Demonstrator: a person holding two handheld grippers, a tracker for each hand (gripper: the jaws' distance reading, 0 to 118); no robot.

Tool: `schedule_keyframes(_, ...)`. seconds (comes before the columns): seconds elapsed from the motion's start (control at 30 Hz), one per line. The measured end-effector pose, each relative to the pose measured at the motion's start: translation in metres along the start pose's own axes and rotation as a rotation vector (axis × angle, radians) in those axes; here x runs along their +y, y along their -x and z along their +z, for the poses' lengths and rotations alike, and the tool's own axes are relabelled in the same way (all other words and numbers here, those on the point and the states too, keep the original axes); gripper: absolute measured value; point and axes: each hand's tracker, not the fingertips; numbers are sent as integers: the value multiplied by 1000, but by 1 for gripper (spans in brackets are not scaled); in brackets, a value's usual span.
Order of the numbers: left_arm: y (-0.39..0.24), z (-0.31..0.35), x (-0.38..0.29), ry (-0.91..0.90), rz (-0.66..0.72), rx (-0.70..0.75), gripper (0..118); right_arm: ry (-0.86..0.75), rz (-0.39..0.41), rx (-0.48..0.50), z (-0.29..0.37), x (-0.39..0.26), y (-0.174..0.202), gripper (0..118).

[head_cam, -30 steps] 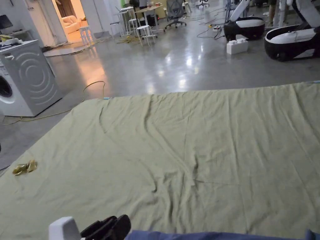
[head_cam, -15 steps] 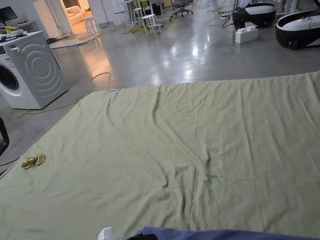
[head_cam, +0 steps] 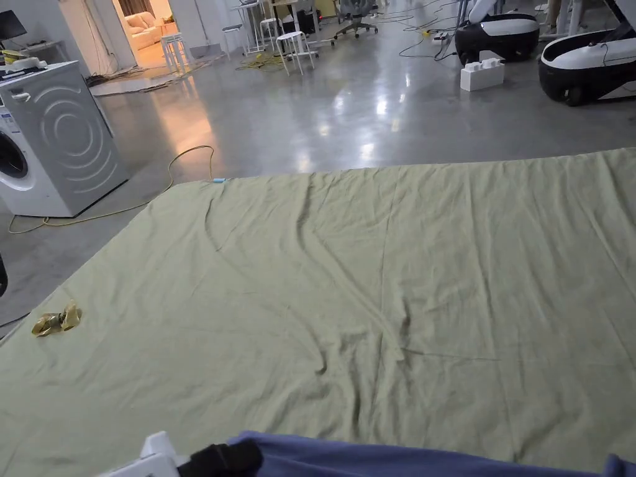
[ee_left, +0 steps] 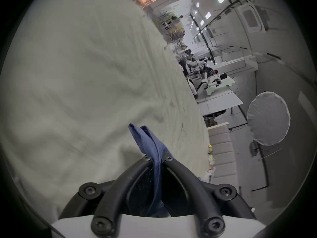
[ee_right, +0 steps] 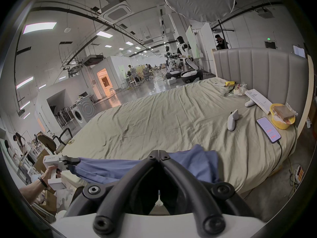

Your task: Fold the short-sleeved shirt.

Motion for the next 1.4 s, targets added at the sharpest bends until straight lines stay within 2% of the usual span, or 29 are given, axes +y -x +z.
schedule_keyframes(0.03, -3, 11, 7, -20, -37, 26, 7, -2, -13, 5, 2, -4, -17, 0)
schedule_keyframes(0.07, 1, 17, 18, -44, -49, 59, 7, -1, -24, 5, 2, -6, -21, 0)
schedule_keyframes(0.13, -16, 27, 25, -47, -165, 151, 7, 0, -40, 11, 2, -9, -25, 0)
schedule_keyframes(0.2, -32, 33, 25, 3, -242, 180, 7, 3, -54, 21, 1, -13, -27, 0)
schedule_keyframes(0.3, -77, 21, -26, 30, -372, 98, 7, -11, -83, 21, 1, -19, -28, 0)
schedule_keyframes(0.33, -90, 11, -42, 48, -320, -8, 7, -12, -99, 28, 1, -20, -30, 0)
schedule_keyframes(0.4, -113, -18, -77, 65, -311, -58, 7, -16, -114, 28, 3, -20, -31, 0)
schedule_keyframes(0.47, -139, -61, -122, 72, -371, -2, 7, -29, -101, 20, 10, -20, -32, 0)
schedule_keyframes(0.6, -171, -135, -190, 260, -500, 39, 7, -61, -13, -66, 34, -23, -40, 0)
schedule_keyframes(0.7, -185, -171, -231, 301, -602, 118, 10, -50, -34, -116, 48, -33, -53, 0)
schedule_keyframes(0.73, -187, -175, -236, 313, -616, 125, 17, -41, -53, -132, 52, -38, -59, 0)
schedule_keyframes(0.8, -193, -174, -237, 321, -620, 100, 60, -23, -80, -160, 58, -47, -69, 0)
schedule_keyframes(0.83, -195, -164, -235, 288, -612, 71, 78, -11, -94, -168, 60, -52, -73, 0)
schedule_keyframes(0.87, -197, -154, -231, 250, -623, 41, 91, -6, -104, -173, 62, -56, -77, 0)
schedule_keyframes(0.9, -198, -144, -228, 216, -635, 20, 92, 0, -116, -176, 64, -59, -81, 0)
schedule_keyframes(0.93, -199, -132, -223, 182, -647, 12, 91, 7, -132, -174, 64, -61, -83, 0)
schedule_keyframes(0.97, -199, -122, -218, 151, -647, 25, 84, 11, -146, -172, 64, -63, -85, 0)
schedule_keyframes(1.0, -195, -111, -210, 145, -600, 17, 71, 11, -156, -171, 63, -64, -86, 0)
schedule_keyframes(1.03, -190, -102, -203, 132, -545, -3, 47, 13, -167, -172, 61, -65, -88, 0)
schedule_keyframes(1.07, -185, -100, -197, 138, -493, -11, 13, 14, -178, -171, 60, -66, -89, 0)
schedule_keyframes(1.1, -179, -102, -195, 156, -460, -5, 7, 15, -186, -170, 57, -65, -88, 0)
schedule_keyframes(1.2, -163, -130, -208, 195, -478, 91, 7, 7, -207, -146, 55, -63, -85, 0)
schedule_keyframes(1.3, -146, -163, -219, 316, -371, 43, 6, -5, -204, -129, 56, -60, -78, 0)
schedule_keyframes(1.37, -143, -188, -241, 397, -412, 88, 6, -4, -193, -125, 56, -59, -75, 0)
schedule_keyframes(1.4, -143, -191, -253, 360, -460, 100, 6, -1, -185, -125, 55, -59, -74, 0)
